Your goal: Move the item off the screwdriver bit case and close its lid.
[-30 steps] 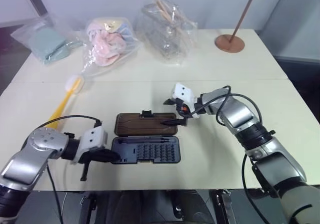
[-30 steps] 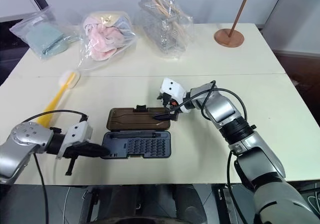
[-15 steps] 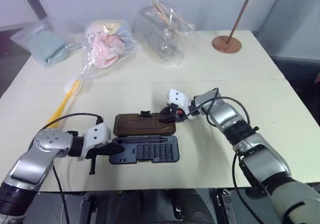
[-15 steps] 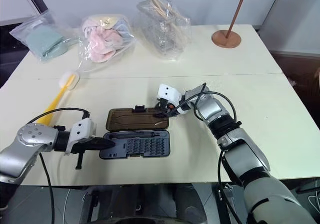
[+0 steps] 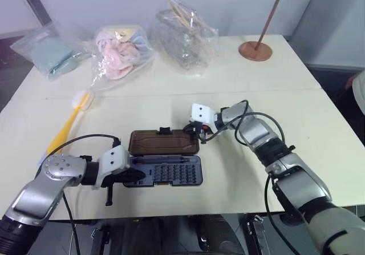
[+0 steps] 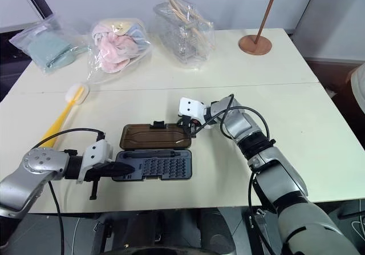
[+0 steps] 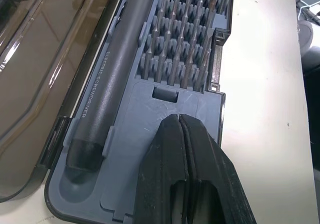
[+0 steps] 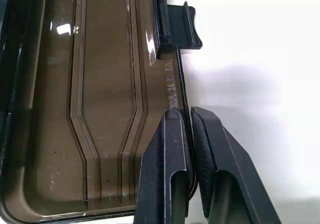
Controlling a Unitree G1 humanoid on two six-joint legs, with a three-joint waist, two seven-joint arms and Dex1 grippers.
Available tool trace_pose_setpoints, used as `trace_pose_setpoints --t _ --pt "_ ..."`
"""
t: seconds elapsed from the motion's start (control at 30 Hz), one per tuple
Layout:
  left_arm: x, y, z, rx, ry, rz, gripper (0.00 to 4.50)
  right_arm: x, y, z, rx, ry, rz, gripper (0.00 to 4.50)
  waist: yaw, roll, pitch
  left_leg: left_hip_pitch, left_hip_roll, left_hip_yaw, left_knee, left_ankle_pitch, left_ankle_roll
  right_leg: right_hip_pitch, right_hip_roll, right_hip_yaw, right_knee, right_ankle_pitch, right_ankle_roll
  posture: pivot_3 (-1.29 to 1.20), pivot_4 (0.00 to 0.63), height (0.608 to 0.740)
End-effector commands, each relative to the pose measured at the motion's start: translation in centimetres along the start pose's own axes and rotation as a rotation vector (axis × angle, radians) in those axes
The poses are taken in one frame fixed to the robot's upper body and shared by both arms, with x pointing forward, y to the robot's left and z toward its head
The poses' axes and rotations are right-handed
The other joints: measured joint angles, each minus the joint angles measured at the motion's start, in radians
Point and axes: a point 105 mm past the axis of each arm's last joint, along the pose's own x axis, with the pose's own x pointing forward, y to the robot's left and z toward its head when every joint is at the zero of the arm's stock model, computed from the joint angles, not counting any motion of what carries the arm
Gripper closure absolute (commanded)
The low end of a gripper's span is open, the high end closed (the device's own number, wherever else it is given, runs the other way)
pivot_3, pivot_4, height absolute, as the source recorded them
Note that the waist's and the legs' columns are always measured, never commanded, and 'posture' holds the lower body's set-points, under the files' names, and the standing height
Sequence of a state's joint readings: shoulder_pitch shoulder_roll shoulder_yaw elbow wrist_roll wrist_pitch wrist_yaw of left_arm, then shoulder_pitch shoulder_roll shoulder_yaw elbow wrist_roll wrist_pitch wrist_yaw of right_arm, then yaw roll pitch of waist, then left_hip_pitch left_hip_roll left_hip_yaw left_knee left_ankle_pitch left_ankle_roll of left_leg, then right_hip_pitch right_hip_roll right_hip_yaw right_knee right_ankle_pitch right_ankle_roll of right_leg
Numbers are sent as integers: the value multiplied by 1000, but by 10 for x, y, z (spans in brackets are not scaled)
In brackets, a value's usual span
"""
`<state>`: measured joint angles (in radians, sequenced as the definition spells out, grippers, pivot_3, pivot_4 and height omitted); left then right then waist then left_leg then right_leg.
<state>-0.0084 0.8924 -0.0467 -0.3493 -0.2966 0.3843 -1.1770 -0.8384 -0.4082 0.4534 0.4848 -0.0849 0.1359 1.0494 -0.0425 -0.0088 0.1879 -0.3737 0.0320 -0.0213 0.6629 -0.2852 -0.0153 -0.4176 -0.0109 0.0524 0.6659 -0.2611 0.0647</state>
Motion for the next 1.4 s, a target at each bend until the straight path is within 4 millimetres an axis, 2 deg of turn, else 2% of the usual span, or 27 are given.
trace_pose_setpoints --t 0.03,0.2,0.3,0.4,0.53,0.67,0.77,0.83,0.9,1.03,1.13,1.27,1.4 --pt "7 -9 -17 -89 55 -23 4500 -18 -17 25 -146 -49 -170 4217 0 0 0 0 0 0 0 0 0 0 0 0 0 0 0 0 150 737" --pt "8 -10 -18 -120 44 -7 4500 -49 -3 54 -272 -111 -303 4217 1 0 0 -1 0 -1 0 0 0 -1 0 0 0 0 0 0 150 737" --pt "8 -11 -18 -130 36 -1 4500 -61 12 61 -292 -126 -344 4217 1 0 0 -1 0 -1 0 0 0 -1 0 0 -1 -1 0 0 150 737" --pt "8 -11 -15 -132 17 4 4500 -63 21 62 -296 -130 -356 4217 0 0 0 -1 0 0 0 0 0 -1 0 0 -1 -1 0 0 150 737" --pt "-3 -7 9 -163 -98 11 4500 -59 27 57 -308 -115 -347 4217 -1 -1 1 -1 0 0 0 0 0 -1 0 0 -1 -1 -1 0 150 737" --pt "-28 3 49 -275 -298 -12 4500 -57 24 58 -308 -120 -353 4217 -1 -5 3 -4 0 0 0 0 0 -4 1 0 -1 -1 -1 0 150 737" --pt "-50 24 72 -338 -446 38 4500 -56 24 59 -300 -126 -351 4217 0 -5 3 -6 0 -1 0 0 0 -6 1 0 -1 0 1 0 150 737" --pt "-63 40 79 -375 -502 93 4500 -56 24 58 -271 -132 -344 4217 0 -5 3 -7 0 -1 1 0 0 -6 0 0 -1 1 3 0 150 737" --pt "-69 43 82 -377 -509 99 4500 -56 24 59 -242 -142 -340 4217 -4 -5 3 -7 0 -2 1 0 0 -6 0 0 -1 1 3 0 150 737" --pt "-64 27 72 -332 -392 40 4500 -57 20 63 -32 -204 -250 4217 -8 -6 4 -8 0 -2 0 0 0 -8 1 0 -1 1 2 0 150 737" --pt "-52 10 53 -286 -265 -26 4500 -54 19 60 108 -226 -152 4217 -3 -6 4 -8 0 -4 0 0 0 -9 0 0 -1 0 2 0 150 737" --pt "-40 3 30 -218 -145 -38 4500 -48 7 50 171 -185 -114 4217 1 -6 4 -9 0 -2 0 0 0 -9 -1 0 -2 -1 -2 0 150 737" --pt "-26 3 7 -125 -53 -17 4500 -31 9 41 170 -123 1 4217 -1 -6 4 -12 0 -1 0 0 0 -11 -1 -1 -2 -1 -2 0 150 737"
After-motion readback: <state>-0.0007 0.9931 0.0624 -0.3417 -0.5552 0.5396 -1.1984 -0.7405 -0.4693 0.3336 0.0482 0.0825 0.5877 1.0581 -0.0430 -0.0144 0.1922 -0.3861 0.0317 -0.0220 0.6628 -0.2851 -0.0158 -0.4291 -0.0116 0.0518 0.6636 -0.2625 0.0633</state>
